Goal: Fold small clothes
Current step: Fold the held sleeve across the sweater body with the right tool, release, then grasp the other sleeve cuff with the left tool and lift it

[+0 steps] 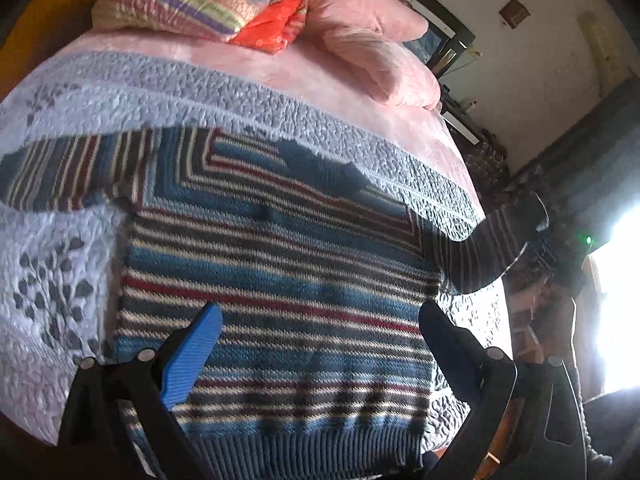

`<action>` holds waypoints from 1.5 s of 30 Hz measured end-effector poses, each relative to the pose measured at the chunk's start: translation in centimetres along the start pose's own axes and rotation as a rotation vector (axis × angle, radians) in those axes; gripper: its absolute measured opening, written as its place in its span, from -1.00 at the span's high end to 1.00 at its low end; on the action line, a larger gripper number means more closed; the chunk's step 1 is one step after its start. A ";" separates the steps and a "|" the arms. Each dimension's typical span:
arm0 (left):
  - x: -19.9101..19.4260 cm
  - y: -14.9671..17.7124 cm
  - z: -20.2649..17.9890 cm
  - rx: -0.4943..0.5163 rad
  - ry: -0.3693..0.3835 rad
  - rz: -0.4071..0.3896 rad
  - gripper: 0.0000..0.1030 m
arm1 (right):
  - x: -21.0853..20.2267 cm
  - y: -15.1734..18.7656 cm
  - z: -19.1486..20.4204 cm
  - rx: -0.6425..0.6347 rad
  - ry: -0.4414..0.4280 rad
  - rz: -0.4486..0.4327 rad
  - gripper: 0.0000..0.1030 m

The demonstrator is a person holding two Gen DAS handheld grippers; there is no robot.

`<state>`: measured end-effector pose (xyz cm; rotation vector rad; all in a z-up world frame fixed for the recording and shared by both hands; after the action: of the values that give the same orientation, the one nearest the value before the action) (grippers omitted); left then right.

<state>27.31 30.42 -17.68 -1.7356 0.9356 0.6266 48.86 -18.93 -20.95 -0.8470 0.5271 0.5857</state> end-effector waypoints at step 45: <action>32.4 -7.0 -1.5 -0.296 0.397 0.369 0.83 | 2.6 33.0 1.0 -0.265 0.060 0.139 0.11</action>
<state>51.25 20.71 -38.50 -2.0112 1.5267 0.6951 29.12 -0.04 -39.62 -1.0874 0.5739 0.7713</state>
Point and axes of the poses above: each gripper's, at about its wrist camera, not at the fingertips, and x roughly the way its jaws point, z to its left, y to its underside, the point moved 1 cm from there along x, roughly the way its jaws point, and after that the axes turned 15 degrees about x, right-handed, at the moved point
